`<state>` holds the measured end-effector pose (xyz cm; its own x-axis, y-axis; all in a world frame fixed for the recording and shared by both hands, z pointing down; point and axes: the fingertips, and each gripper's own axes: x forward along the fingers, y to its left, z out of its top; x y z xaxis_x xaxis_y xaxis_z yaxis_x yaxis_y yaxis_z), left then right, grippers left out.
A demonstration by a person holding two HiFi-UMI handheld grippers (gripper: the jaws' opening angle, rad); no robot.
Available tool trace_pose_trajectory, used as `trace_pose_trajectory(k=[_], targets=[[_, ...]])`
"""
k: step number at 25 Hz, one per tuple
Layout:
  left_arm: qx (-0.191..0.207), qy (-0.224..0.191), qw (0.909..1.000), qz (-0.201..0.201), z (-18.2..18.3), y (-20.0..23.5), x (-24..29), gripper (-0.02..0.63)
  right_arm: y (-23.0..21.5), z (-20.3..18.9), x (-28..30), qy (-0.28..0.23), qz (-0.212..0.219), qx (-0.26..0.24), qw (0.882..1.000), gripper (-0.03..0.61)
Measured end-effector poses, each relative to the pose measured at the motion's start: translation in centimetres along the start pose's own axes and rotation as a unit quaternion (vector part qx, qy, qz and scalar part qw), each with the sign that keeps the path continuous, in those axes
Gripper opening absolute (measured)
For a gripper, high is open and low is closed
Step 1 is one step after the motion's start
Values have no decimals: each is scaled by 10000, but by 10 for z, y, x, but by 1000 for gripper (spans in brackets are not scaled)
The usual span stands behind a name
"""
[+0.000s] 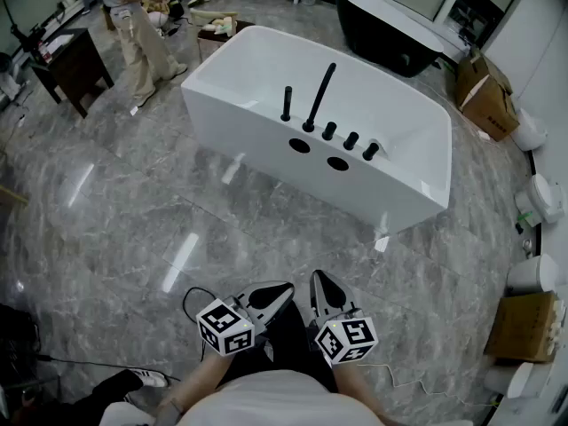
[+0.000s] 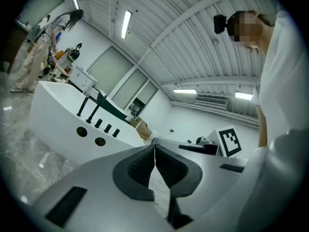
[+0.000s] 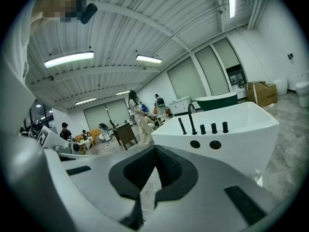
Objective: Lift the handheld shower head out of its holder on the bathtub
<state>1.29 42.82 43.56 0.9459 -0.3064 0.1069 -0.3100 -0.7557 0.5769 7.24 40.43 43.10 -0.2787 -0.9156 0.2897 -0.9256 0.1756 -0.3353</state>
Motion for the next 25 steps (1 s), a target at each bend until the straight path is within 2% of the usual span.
trace_pose_trajectory(k=[5,8,12,16,25], targets=[[314,-54,9990,297,0,-12,-19,12,30,10,-17,-376,315,-382,9981,15],[322,-304,9979,469,1,-17,-21,12,33,7,-27,-418,495,-463,9968,15],[341,-526,9968,500,-3,-28,-10,12,31,12,-44,-543,819,-671,9929,15],[453,-628,9953,590,-3,-39,3,12,28,26,-61,-920,1187,-453,9876,17],[582,-783,9923,761,-6,-56,24,12,-2,42,-79,-1216,1191,-230,9851,18]])
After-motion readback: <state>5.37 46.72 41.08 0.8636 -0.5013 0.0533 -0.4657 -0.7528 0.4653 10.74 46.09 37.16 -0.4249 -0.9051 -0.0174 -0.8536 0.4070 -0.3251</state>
